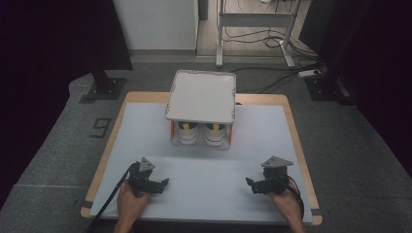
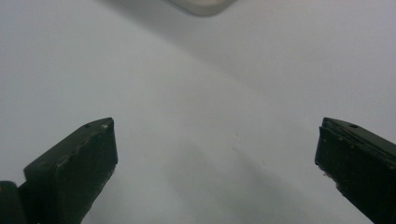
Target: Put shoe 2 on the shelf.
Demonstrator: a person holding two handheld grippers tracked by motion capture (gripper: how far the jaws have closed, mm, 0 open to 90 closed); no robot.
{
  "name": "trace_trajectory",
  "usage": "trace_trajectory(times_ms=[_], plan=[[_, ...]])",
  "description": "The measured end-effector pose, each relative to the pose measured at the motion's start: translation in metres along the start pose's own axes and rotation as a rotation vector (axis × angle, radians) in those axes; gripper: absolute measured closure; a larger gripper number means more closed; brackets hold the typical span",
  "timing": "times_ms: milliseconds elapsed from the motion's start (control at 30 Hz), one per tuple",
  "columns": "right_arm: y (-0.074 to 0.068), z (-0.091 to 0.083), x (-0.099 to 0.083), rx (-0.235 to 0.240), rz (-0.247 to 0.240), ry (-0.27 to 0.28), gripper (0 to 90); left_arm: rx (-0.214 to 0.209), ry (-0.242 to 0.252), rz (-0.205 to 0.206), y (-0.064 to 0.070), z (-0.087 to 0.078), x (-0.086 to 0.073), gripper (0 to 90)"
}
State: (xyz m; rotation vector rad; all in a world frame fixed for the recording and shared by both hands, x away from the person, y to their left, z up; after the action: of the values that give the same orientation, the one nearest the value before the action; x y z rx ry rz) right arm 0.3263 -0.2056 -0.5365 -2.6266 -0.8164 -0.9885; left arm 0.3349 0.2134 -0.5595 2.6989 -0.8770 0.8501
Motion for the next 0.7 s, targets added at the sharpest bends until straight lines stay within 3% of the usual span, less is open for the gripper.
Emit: trace_trajectory(times_ms=[333,700], plan=[[0.001,0.017,-0.024,-0.001,0.001,-0.046,0.0,0.001,0.0,0.001,0.0,0.0,0.0,0.5],[0.0,0.018,-0.024,0.001,-0.003,-0.042,0.0,0.0,0.0,0.0,0.0,0.0,0.0,0.5]])
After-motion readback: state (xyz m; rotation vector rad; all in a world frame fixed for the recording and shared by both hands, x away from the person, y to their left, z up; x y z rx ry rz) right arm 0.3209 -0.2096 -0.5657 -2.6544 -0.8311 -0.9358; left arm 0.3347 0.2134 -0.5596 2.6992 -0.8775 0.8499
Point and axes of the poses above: each handheld gripper's, and its own axes: z roughly forward along the jaws, x roughly out of its top, y roughly to its right, the point moved 4 cm from there along z, roughly forward along the jaws, and after that the axes turned 7 degrees about -y, right-handed, at the moved point
